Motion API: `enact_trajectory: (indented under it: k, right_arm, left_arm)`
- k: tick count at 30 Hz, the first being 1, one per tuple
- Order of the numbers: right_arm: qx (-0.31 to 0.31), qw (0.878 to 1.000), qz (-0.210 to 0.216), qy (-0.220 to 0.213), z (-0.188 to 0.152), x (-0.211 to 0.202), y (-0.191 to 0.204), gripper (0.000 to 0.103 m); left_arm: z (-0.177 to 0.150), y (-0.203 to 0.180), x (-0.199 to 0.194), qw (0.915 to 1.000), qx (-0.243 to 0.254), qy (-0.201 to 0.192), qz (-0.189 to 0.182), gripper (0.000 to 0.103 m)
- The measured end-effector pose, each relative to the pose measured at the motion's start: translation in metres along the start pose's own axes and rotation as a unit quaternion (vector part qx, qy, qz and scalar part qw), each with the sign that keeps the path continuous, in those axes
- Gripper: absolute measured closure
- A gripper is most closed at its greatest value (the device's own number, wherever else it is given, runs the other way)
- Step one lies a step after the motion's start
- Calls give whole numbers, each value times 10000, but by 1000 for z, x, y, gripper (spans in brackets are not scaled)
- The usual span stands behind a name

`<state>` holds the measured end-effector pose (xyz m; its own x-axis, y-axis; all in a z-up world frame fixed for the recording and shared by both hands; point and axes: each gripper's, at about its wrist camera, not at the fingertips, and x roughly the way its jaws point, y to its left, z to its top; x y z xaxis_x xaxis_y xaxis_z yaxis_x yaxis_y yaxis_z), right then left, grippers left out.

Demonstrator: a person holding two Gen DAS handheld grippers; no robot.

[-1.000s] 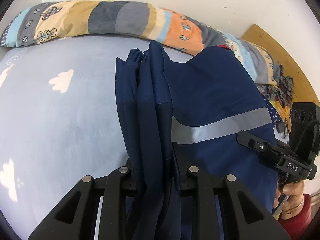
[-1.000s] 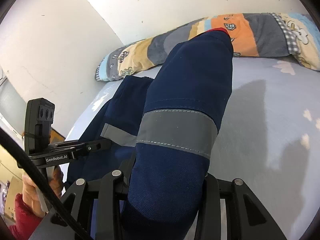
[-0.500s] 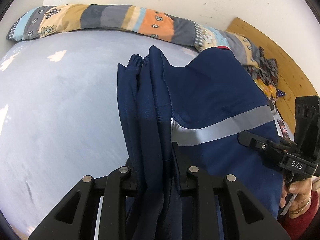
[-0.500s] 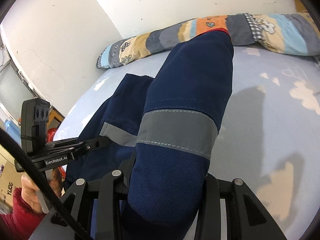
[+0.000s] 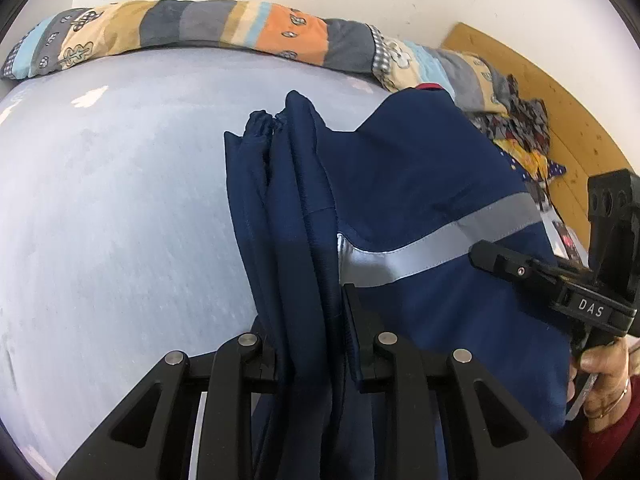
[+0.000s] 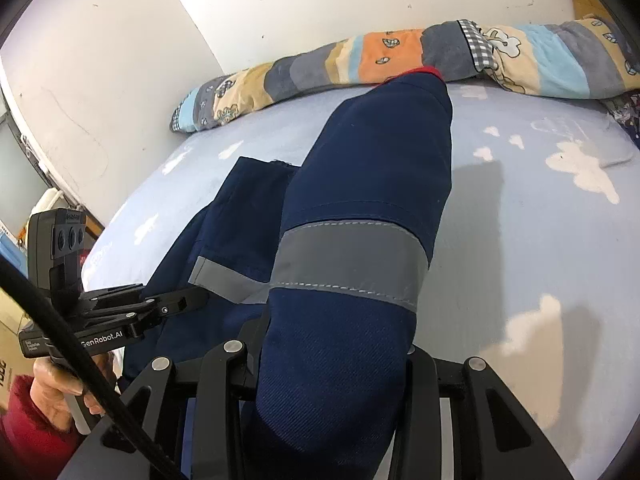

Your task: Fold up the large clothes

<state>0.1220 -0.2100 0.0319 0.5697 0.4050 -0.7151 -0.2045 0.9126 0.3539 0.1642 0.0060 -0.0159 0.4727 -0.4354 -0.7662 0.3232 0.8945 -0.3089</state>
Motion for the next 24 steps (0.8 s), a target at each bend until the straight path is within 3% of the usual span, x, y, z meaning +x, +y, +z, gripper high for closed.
enact_trajectory:
  k: [8, 14, 24]
  right_arm:
    - [108, 9999, -76, 41, 27, 39, -18, 64]
    - [509, 9976, -252, 393, 26, 65, -43, 60]
    - [916, 9936, -228, 617, 22, 72, -56, 49]
  left_arm:
    - [29, 16, 30, 9995, -124, -65, 296, 80]
    - [33, 26, 48, 9985, -436, 14, 345, 69]
    - [29, 30, 48, 9985, -359, -7, 414, 59]
